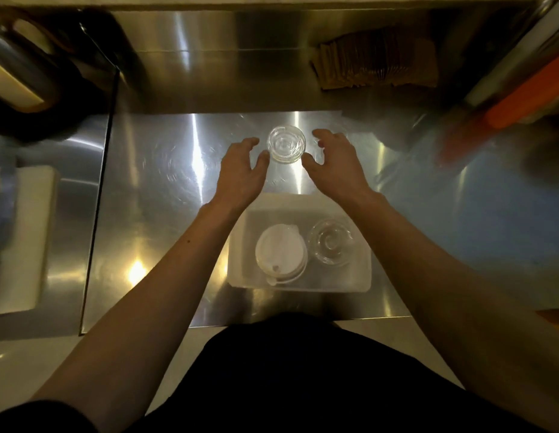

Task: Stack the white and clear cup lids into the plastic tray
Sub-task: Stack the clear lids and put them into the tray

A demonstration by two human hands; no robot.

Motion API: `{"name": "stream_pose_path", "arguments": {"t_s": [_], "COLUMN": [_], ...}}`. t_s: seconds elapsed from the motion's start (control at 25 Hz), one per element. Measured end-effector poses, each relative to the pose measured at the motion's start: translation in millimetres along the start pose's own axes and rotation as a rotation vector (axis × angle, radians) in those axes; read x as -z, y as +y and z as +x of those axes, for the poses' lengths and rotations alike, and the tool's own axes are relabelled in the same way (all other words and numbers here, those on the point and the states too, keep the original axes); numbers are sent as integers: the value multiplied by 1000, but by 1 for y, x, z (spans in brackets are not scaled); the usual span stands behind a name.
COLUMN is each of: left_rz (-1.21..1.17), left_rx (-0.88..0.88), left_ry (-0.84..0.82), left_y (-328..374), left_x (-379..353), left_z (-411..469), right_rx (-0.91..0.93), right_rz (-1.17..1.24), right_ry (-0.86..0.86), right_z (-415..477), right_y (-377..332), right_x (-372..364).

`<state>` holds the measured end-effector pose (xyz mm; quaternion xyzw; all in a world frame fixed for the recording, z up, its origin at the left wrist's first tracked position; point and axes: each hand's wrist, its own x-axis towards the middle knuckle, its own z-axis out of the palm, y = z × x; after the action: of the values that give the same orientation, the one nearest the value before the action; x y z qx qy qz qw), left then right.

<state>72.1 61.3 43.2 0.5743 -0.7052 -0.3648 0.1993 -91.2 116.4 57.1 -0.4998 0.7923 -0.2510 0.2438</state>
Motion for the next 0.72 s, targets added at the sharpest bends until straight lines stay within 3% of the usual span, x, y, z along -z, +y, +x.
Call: {"name": "stream_pose_path", "arguments": {"t_s": [0.4, 0.72], "left_rz": [-46, -95], "left_rx": [125, 194], "left_ry": [-212, -322], "left_y": [-15, -37], "left_x": [-12, -35], "left_z": [94, 113], "right_rx": [-139, -264], "right_rz": [-75, -47], "right_ry": [-105, -167], "right_z": [98, 116], "right_y": [-2, 18], "right_x": [-28, -50]}}
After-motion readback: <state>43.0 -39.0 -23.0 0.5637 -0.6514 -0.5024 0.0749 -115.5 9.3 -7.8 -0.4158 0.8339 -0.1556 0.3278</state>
